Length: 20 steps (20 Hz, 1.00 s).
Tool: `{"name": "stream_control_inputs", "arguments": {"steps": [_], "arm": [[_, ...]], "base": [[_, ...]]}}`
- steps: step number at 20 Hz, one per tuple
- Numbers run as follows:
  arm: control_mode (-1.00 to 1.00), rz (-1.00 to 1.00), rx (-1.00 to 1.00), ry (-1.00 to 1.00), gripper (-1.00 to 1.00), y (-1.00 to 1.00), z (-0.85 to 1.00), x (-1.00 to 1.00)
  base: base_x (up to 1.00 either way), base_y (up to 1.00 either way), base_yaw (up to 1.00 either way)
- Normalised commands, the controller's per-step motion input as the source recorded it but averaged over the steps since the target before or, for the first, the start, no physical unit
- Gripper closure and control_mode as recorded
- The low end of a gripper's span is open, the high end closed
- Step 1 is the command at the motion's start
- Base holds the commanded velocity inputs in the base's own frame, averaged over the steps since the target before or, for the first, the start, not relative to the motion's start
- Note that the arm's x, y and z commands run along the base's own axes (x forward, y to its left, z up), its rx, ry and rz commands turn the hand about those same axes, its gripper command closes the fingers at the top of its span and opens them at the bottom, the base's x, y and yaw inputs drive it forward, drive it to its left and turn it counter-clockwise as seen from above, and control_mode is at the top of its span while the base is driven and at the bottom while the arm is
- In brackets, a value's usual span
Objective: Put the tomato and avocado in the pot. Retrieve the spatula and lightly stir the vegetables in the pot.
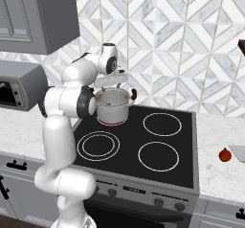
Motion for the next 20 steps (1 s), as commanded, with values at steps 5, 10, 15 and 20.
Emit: {"name": "stream_control_inputs", "arguments": {"steps": [5, 10, 15, 20], "arm": [[-1.00, -0.36, 0.08, -0.20, -1.00, -0.01, 0.88, -1.00], [-1.00, -0.34, 0.07, -0.21, -1.00, 0.09, 0.57, -1.00], [-1.00, -0.40, 0.00, -0.16, -1.00, 0.04, 0.24, -1.00], [-1.00, -0.11, -0.01, -0.02, -1.00, 0.03, -0.03, -0.78]], "base": [[0.00, 0.00, 0.00], [0.00, 0.00, 0.00], [0.00, 0.00, 0.00], [0.00, 0.00, 0.00]]}}
